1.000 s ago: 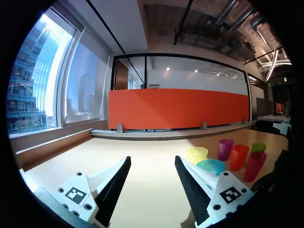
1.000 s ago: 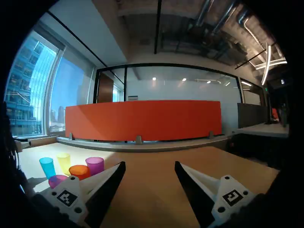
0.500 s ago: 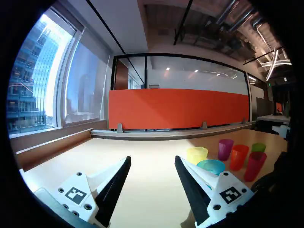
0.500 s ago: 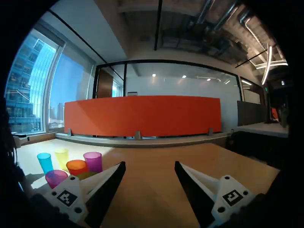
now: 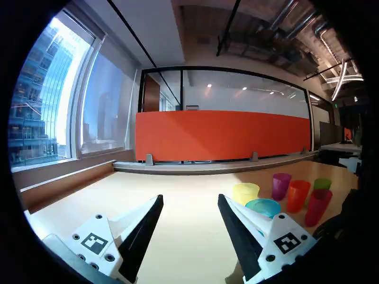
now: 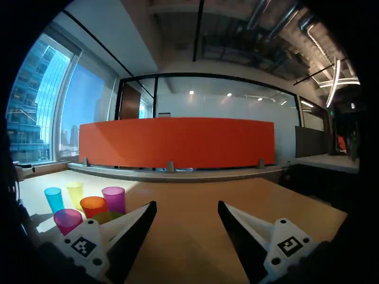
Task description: Pour water
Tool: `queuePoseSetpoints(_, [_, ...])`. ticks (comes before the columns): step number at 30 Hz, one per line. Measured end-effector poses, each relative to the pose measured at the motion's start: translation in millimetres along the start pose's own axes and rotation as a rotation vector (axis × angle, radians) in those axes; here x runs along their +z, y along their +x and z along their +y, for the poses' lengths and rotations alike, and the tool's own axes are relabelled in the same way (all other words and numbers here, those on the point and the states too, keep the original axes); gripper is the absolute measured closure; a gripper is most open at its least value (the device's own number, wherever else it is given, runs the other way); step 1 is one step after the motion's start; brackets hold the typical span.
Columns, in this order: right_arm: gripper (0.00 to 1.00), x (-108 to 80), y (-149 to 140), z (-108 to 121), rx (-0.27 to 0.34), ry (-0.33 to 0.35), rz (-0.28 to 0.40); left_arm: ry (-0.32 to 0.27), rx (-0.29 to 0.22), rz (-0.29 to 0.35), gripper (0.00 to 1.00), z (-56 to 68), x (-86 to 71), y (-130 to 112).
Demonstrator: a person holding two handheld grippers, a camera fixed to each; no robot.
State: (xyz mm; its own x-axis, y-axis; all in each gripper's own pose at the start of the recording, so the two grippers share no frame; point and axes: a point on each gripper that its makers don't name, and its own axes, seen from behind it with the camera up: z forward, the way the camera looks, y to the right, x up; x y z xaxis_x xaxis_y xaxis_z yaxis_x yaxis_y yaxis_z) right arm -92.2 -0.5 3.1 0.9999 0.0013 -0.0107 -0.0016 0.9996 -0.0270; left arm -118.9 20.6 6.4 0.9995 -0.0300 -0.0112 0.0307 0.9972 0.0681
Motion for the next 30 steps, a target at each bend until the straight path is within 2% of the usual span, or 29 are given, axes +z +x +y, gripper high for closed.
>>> queuePoseSetpoints(17, [0.00, -0.2, -1.3, 2.8, 0.001, -0.002, -0.004, 0.000, 0.000, 0.000, 0.15, 0.1, 0.3, 0.5])
queuePoseSetpoints(23, [0.00, -2.7, -1.9, -3.8, 0.000, 0.004, -0.004, 0.000, 0.000, 0.000, 0.15, 0.0, -0.3, 0.3])
queuePoseSetpoints(30, [0.00, 0.8, -2.5, 1.8, 0.001, 0.000, -0.004, 0.000, 0.000, 0.000, 0.15, 0.0, 0.4, 0.4])
